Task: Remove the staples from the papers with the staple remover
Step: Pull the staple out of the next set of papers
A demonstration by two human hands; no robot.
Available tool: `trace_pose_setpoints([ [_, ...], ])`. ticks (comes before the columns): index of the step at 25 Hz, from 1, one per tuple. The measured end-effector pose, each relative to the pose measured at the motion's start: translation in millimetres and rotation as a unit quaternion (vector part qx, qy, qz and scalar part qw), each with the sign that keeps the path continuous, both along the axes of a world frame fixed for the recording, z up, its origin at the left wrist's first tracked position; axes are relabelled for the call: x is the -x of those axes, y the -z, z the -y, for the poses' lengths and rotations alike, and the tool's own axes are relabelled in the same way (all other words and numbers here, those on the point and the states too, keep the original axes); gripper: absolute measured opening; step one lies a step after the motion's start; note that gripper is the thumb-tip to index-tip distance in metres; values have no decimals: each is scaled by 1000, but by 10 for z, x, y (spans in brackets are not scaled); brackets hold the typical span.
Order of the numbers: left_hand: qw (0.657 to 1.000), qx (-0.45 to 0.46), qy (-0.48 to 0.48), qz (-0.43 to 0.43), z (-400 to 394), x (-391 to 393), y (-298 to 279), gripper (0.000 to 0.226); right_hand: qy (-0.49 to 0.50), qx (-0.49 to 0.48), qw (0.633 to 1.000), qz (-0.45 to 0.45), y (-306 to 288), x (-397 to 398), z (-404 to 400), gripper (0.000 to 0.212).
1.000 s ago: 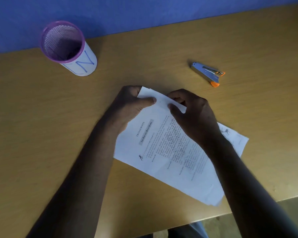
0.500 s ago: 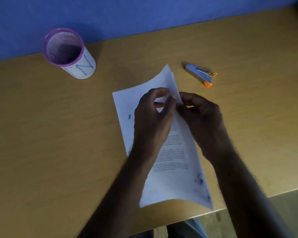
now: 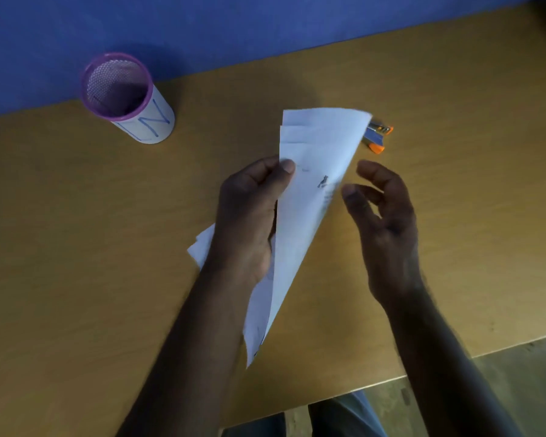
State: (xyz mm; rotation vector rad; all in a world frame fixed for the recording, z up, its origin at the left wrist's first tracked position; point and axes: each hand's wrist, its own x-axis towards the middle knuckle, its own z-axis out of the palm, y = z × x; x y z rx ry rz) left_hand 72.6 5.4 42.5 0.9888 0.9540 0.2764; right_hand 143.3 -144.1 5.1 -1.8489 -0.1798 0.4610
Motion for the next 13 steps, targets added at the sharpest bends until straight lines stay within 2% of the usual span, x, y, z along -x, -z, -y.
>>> trace_pose_setpoints([
  [2, 990, 137, 1, 44, -36, 18, -81, 15, 26, -12, 999, -16, 20, -87, 87, 64],
  [4, 962, 259, 19, 88, -80, 43, -149, 21, 4, -64, 998, -16, 16, -176, 181, 71],
  [6, 928, 348, 34, 130, -121, 69, -190, 24, -42, -124, 991, -26, -30, -258, 262, 70],
  [8, 904, 395, 31, 161, -178, 102, -194, 24, -65, -152, 986, -33, -112, -310, 329, 60],
  [10, 895, 412, 4, 167, -275, 125, -151, 26, -52, -158, 986, -19, -175, -330, 369, 44],
  [11, 908, 386, -21, 159, -338, 143, -89, 28, -40, -156, 987, -16, -191, -331, 379, 38],
  [13, 963, 232, -85, 108, -465, 213, 103, 19, -13, -113, 993, -17, -155, -339, 391, 37],
])
